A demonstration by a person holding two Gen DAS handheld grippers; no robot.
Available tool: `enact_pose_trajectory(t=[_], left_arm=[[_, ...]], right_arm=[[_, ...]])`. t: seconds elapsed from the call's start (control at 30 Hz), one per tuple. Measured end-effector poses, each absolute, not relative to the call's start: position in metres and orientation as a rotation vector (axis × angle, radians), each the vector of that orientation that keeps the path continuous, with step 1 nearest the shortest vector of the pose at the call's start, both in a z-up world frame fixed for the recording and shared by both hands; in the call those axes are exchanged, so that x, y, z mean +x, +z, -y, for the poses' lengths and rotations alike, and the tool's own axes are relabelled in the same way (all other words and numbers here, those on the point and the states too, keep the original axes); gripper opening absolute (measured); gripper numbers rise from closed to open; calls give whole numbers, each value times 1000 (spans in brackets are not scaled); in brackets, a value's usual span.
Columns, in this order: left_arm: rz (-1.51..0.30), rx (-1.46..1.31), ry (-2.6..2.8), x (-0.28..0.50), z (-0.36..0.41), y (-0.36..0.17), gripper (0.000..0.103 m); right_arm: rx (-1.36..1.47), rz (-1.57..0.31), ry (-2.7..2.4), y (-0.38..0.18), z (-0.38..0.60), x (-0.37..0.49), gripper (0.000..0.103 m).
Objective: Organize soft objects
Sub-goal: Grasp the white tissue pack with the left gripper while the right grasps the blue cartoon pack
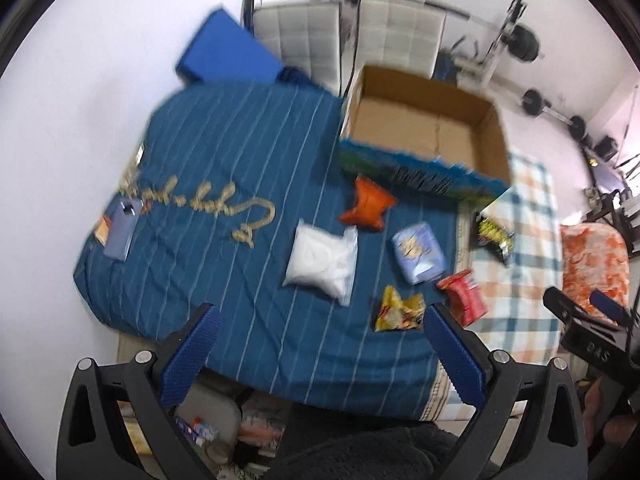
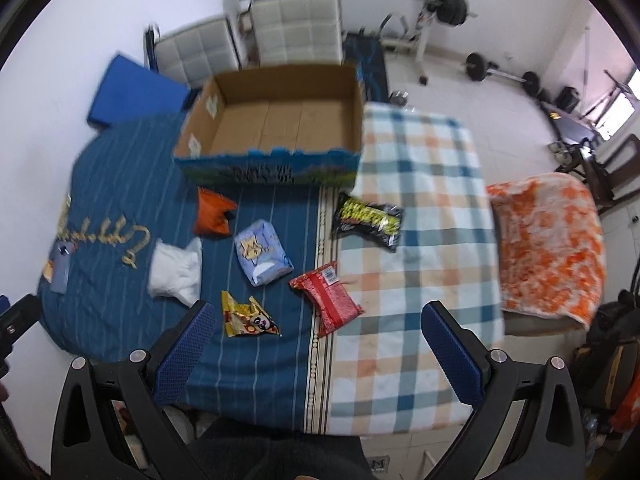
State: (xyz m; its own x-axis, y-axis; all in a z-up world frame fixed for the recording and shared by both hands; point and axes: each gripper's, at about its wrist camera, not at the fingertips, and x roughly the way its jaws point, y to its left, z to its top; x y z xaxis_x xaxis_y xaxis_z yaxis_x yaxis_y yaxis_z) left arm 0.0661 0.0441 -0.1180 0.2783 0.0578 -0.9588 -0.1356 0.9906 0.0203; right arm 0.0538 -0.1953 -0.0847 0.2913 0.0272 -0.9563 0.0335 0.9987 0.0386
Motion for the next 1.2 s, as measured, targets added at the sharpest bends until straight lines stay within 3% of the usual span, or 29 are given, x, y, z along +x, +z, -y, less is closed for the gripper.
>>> enact_pose_trajectory(t=[0.47,0.67,0.8,1.0,1.2], left_arm=[[-1577,101,45,169,-71,-317,103],[-1773,-24,-104,191,-74,-397,103],[-1808,-60,-153,193,-74,-422,102],[-1787,-94,-163,188,-72,-426,89],[-1746,-89,-115,184,-71,-409,81]], right_arm=[[-107,-1520,105,-274,120,162,103],[-136,-1625,99,-329,94,194,103],[-157,-1698,67,-365,82,209,103],[-112,-1761,29,-392,86,213,103],[0,-1791,0,-401,97,211,87]])
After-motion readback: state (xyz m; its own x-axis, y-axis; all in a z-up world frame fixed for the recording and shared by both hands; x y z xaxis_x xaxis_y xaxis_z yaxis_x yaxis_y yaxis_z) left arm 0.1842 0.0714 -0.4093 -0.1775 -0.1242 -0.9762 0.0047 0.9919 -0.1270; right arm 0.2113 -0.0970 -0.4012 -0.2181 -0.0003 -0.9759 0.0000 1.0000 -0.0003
